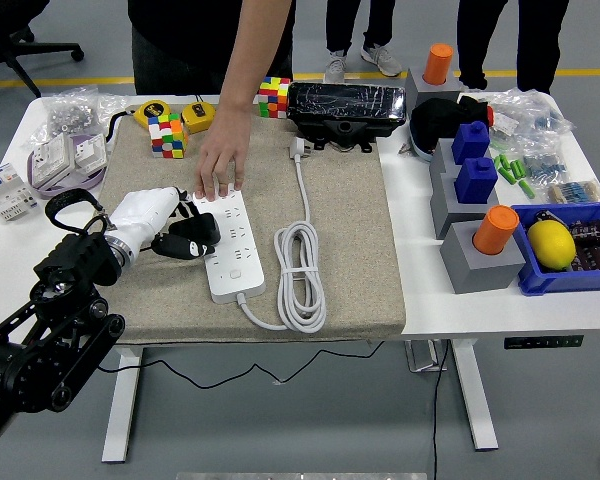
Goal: Pick up the plug,place it near the board,insert it into the board,press the button
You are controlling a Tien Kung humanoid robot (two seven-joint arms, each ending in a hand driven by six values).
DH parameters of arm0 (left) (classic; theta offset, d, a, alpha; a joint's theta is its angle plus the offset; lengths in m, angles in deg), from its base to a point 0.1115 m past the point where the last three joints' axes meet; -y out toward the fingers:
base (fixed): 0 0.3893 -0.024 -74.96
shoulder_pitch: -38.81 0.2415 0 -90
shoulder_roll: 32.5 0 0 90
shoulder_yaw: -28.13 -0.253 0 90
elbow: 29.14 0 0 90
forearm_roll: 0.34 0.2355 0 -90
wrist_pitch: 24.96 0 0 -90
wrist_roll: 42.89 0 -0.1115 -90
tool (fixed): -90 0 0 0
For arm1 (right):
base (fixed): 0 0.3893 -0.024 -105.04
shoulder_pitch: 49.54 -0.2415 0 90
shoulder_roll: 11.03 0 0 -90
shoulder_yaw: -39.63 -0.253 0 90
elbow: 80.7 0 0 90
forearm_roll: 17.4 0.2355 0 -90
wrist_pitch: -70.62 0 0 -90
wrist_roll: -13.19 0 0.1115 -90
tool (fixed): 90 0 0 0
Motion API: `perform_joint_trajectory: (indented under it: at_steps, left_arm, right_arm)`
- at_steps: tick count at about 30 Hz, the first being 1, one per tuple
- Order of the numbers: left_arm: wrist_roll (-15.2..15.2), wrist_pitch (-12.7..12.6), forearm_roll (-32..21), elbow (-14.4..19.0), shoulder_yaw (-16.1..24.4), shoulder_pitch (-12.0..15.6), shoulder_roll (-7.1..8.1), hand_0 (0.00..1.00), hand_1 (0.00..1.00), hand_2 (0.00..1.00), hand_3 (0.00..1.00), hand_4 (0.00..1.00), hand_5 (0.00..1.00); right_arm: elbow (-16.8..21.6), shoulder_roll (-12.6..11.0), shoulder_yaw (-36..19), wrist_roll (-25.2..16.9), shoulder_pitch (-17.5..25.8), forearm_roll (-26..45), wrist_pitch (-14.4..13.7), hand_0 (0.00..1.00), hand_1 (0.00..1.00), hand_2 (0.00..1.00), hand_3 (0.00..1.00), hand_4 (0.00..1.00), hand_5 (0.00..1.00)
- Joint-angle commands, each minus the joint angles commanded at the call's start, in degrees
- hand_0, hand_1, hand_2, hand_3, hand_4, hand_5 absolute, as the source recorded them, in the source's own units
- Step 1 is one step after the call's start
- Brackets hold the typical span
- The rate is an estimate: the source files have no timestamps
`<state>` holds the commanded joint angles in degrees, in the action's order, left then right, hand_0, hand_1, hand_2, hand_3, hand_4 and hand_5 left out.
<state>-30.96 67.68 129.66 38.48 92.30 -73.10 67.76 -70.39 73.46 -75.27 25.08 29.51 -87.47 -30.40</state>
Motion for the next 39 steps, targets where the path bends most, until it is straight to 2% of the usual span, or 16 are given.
perform_joint_trajectory:
  at_steps: [5, 6, 11, 12, 17, 18, 23, 39]
  left_arm:
    - [-0.5, 0.0, 0.0, 0.0, -0.1, -0.1, -0.02, 0.299, 0.506, 0.528, 0.521, 0.949, 0.123]
    - [-0.5, 0.0, 0.0, -0.1, -0.2, -0.1, -0.02, 0.283, 0.423, 0.503, 0.535, 0.979, 0.002]
    - [0.2, 1.5, 0.0, 0.1, -0.5, -0.2, 0.05, 0.283, 0.423, 0.503, 0.535, 0.979, 0.002]
    - [0.4, 1.8, 0.0, 0.1, -0.5, -0.2, 0.06, 0.289, 0.319, 0.444, 0.534, 0.969, 0.002]
    - [1.0, 2.2, 0.0, 0.2, -0.6, -0.3, 0.06, 0.289, 0.319, 0.444, 0.534, 0.969, 0.002]
    - [1.1, 2.4, 0.0, 0.2, -0.6, -0.3, 0.08, 0.293, 0.279, 0.391, 0.527, 0.943, 0.002]
    - [1.1, 2.9, 0.0, 0.2, -0.8, -0.4, 0.05, 0.293, 0.279, 0.391, 0.527, 0.943, 0.002]
    - [0.9, 2.1, 0.0, -0.1, -1.5, -0.7, 0.08, 0.285, 0.253, 0.379, 0.521, 0.935, 0.002]
  right_arm:
    - [0.0, 0.0, 0.1, -0.1, -0.1, 0.1, 0.0, 0.786, 0.694, 0.712, 0.758, 0.998, 0.998]
    - [0.0, 0.0, 0.1, -0.2, -0.1, 0.1, 0.0, 0.786, 0.694, 0.712, 0.758, 0.998, 0.998]
    - [0.0, -0.1, 0.1, -0.1, -0.2, 0.2, -0.1, 0.786, 0.694, 0.712, 0.758, 0.998, 0.998]
    - [0.0, -0.1, 0.1, -0.1, -0.2, 0.2, 0.0, 0.786, 0.694, 0.711, 0.759, 0.998, 0.998]
    - [0.0, -0.2, 0.0, -0.1, -0.1, 0.2, 0.0, 0.786, 0.694, 0.711, 0.759, 0.998, 0.998]
    - [0.0, -0.2, 0.1, -0.1, -0.1, 0.2, 0.0, 0.786, 0.695, 0.711, 0.758, 0.998, 0.998]
    - [0.0, -0.2, 0.0, -0.1, -0.1, 0.1, 0.0, 0.786, 0.695, 0.711, 0.758, 0.998, 0.998]
    - [0.0, -0.3, 0.0, 0.2, 0.1, 0.0, -0.2, 0.785, 0.695, 0.711, 0.758, 0.998, 0.998]
